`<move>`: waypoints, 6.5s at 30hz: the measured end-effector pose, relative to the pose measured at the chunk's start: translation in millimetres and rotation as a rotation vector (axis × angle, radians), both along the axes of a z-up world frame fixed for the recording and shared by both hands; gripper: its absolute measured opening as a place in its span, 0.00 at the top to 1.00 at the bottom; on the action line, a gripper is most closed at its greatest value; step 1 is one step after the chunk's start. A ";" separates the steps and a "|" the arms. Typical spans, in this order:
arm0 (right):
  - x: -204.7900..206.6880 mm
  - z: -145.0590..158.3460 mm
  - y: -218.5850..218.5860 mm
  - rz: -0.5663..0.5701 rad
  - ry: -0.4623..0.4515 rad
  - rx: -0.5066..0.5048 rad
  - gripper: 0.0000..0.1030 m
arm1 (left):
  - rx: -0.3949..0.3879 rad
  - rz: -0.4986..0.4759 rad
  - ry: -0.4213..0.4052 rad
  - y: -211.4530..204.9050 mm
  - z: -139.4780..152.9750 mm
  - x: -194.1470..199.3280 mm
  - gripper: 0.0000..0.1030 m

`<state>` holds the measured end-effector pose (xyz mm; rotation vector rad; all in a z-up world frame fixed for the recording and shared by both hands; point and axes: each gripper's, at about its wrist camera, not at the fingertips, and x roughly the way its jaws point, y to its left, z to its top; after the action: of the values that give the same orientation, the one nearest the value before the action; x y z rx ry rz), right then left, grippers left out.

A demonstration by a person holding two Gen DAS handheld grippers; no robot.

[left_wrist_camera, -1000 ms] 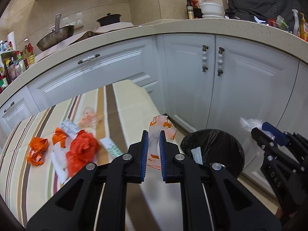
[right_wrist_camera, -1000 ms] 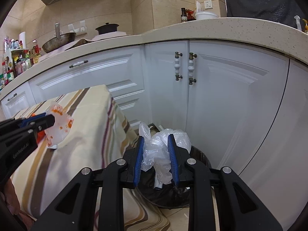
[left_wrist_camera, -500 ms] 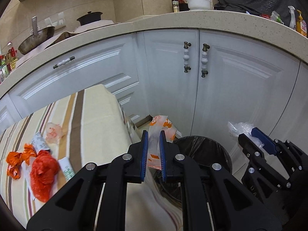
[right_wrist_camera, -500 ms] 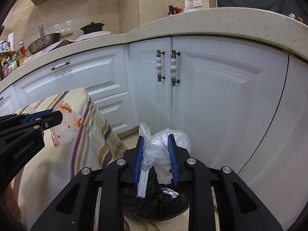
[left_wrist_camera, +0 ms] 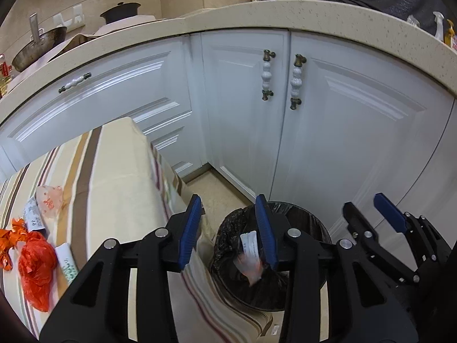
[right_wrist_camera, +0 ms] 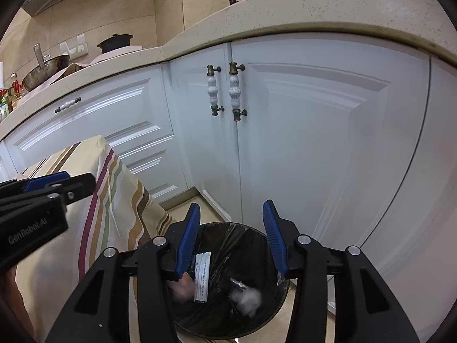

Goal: Collect trash
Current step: 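Carry both bags over the black bin and open both tools, then move both open tools back over the table, then grasp the white-green packet with the right tool while the left tool grasps the white strip, then carry both items over the black bin and release them from both tools, then move both open tools back over the table trash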

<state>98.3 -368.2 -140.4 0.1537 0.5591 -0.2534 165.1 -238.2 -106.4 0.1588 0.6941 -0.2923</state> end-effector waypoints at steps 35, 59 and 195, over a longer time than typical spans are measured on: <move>2.0 37.7 240.0 0.463 0.031 0.001 0.54 | 0.050 0.543 -0.075 340.0 41.3 -92.7 0.45; 13.3 15.9 245.7 0.485 0.173 0.003 0.80 | -0.035 0.477 0.070 317.9 2.3 -69.9 0.37; 20.2 58.9 214.4 0.390 -0.057 0.067 0.55 | -0.003 0.458 -0.070 287.1 48.8 -67.0 0.44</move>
<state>118.5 -153.8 -81.5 0.1134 0.5295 0.1481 98.1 48.8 -57.5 0.0039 0.6413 0.1506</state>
